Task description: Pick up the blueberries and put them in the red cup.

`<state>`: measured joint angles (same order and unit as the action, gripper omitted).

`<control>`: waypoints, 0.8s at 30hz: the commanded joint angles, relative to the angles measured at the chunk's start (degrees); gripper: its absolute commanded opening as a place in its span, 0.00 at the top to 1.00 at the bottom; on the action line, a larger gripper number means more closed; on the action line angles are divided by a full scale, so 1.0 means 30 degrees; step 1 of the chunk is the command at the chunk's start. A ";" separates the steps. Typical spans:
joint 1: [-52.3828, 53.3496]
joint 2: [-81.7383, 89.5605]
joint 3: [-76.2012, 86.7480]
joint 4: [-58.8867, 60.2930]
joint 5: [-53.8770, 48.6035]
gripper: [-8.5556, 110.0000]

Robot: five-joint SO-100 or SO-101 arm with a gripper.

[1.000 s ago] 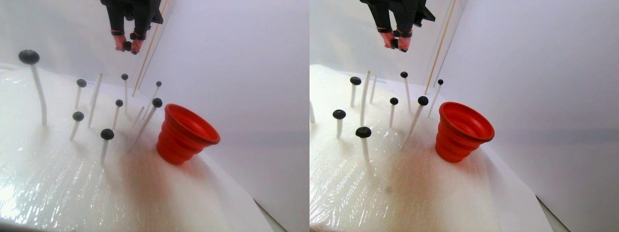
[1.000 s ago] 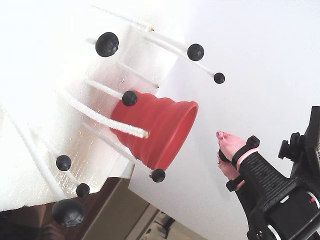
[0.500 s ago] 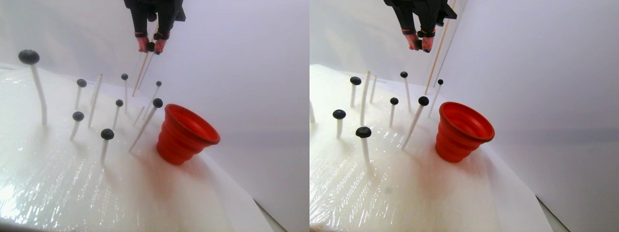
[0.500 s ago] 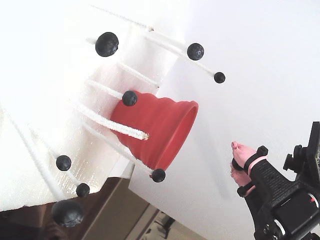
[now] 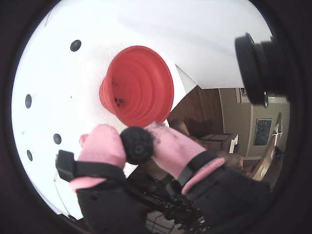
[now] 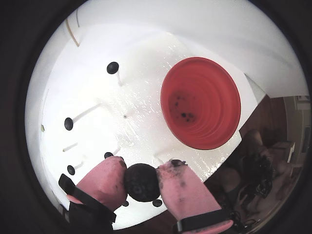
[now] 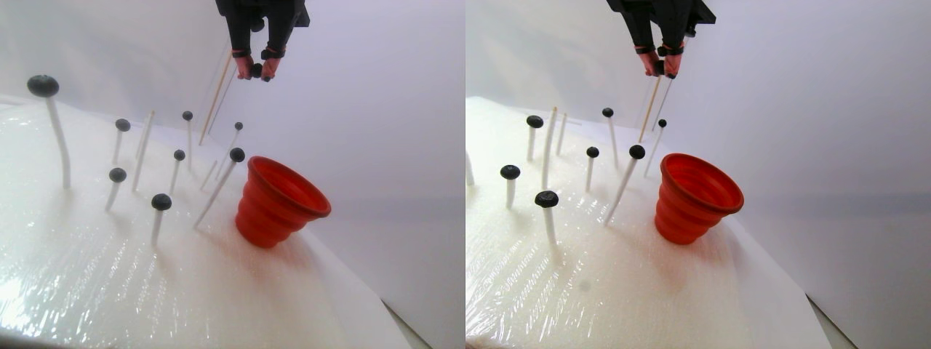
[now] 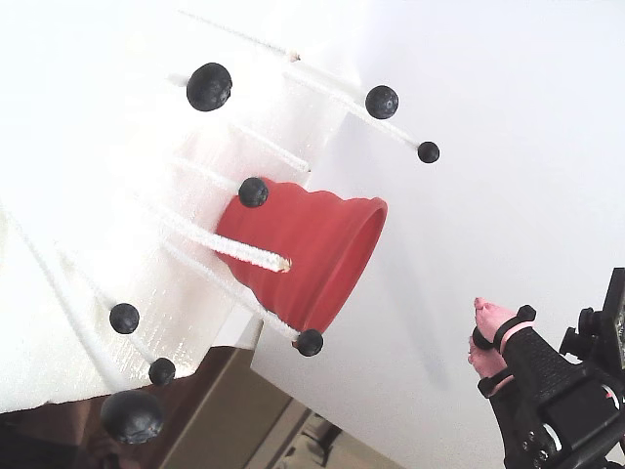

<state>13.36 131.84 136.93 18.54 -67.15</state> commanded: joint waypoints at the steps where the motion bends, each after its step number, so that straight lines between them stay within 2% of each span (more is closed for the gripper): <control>1: 0.1436 -0.0410 -0.0615 -0.0703 0.0234 0.84; 24: 0.4277 -0.6006 -0.2607 -0.3223 0.0469 0.84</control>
<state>21.97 113.99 133.59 10.46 -66.01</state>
